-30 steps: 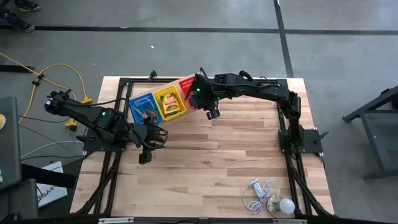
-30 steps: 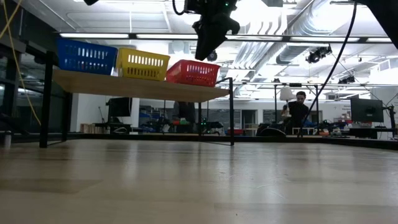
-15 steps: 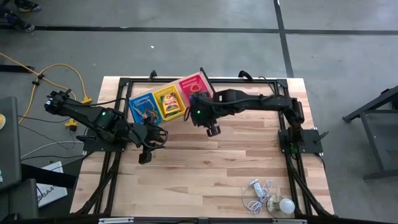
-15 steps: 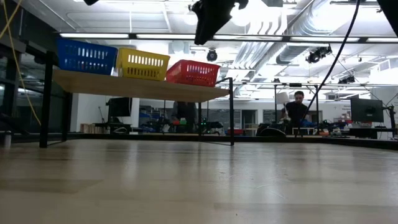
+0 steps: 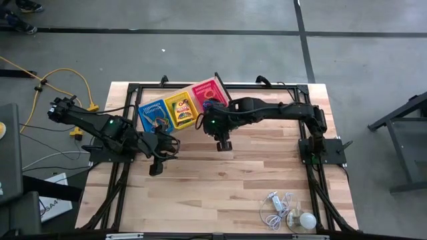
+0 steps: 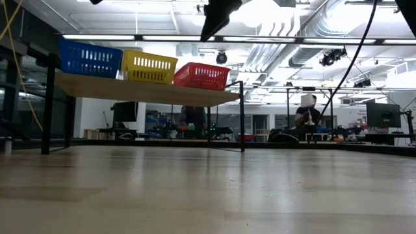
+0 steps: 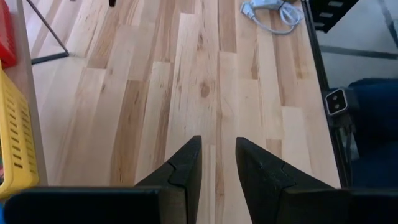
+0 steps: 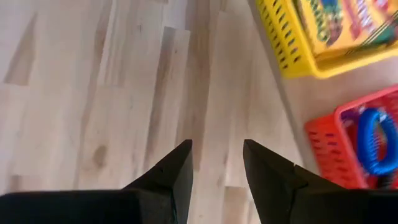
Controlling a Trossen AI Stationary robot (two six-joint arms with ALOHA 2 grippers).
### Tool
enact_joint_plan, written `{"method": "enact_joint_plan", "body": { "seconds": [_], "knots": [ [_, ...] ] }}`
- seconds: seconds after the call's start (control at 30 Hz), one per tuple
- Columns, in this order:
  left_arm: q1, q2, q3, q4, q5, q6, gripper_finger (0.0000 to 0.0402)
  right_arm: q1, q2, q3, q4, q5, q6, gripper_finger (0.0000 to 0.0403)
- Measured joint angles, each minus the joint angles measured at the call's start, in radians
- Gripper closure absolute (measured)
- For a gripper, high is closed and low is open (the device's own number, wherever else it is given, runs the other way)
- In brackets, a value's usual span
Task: Pick & Place Office Desk Supplies
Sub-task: Return to Home Position
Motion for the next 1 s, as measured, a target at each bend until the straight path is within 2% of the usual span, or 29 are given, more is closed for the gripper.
{"method": "enact_joint_plan", "body": {
  "seconds": [0.17,0.37,0.43,0.53,0.73,1.0],
  "knots": [
    [0.0,0.0,0.0,0.034,0.0,0.0,0.0308,-0.009,0.0,0.0,-0.008,-0.085,0.055,0.0272],
    [0.0,0.0,0.0,0.072,0.0,0.0,0.0308,-0.003,-0.005,-0.007,-0.044,-0.098,0.114,0.0272],
    [0.0,0.0,0.0,0.092,0.0,0.0,0.0308,-0.003,-0.026,-0.058,-0.024,-0.099,0.133,0.0272],
    [0.0,0.0,0.0,0.115,0.0,0.0,0.0308,-0.015,-0.119,-0.216,0.063,-0.117,0.159,0.0272],
    [0.0,0.0,0.0,0.168,0.0,0.0,0.0308,-0.083,-0.427,-0.682,0.407,-0.198,0.195,0.0272],
    [0.0,0.0,0.0,0.222,0.0,0.0,0.0308,-0.145,-0.797,-1.166,0.752,-0.197,0.243,0.0272]
  ]
}}
